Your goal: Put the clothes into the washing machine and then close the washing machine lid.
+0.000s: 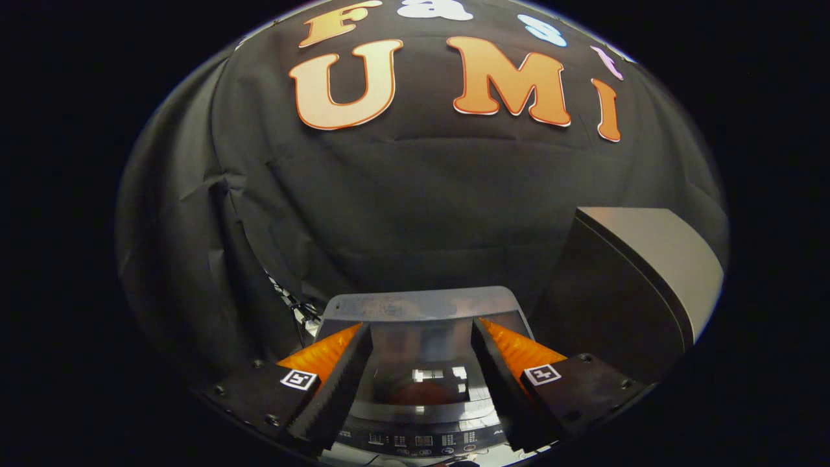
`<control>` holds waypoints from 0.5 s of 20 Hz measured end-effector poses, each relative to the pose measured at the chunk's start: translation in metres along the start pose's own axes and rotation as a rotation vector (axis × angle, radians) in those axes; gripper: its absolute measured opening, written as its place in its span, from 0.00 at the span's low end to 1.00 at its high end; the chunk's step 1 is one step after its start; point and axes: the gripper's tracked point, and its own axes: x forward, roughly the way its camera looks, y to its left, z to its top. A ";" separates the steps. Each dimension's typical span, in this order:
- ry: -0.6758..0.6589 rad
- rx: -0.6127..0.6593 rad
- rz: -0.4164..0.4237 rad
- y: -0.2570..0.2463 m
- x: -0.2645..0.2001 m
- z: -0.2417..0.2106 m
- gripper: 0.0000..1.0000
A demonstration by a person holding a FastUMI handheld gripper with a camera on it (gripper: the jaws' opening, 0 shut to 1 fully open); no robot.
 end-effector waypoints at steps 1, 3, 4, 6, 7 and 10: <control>0.003 0.007 0.004 0.000 0.000 -0.001 1.00; -0.002 0.017 0.008 -0.003 -0.005 0.001 0.99; -0.007 0.019 0.013 -0.002 -0.005 0.003 0.99; -0.013 0.020 0.020 -0.003 -0.010 0.008 0.99; -0.018 0.021 0.024 -0.004 -0.013 0.012 0.99; -0.036 0.035 0.045 -0.002 -0.025 0.022 0.99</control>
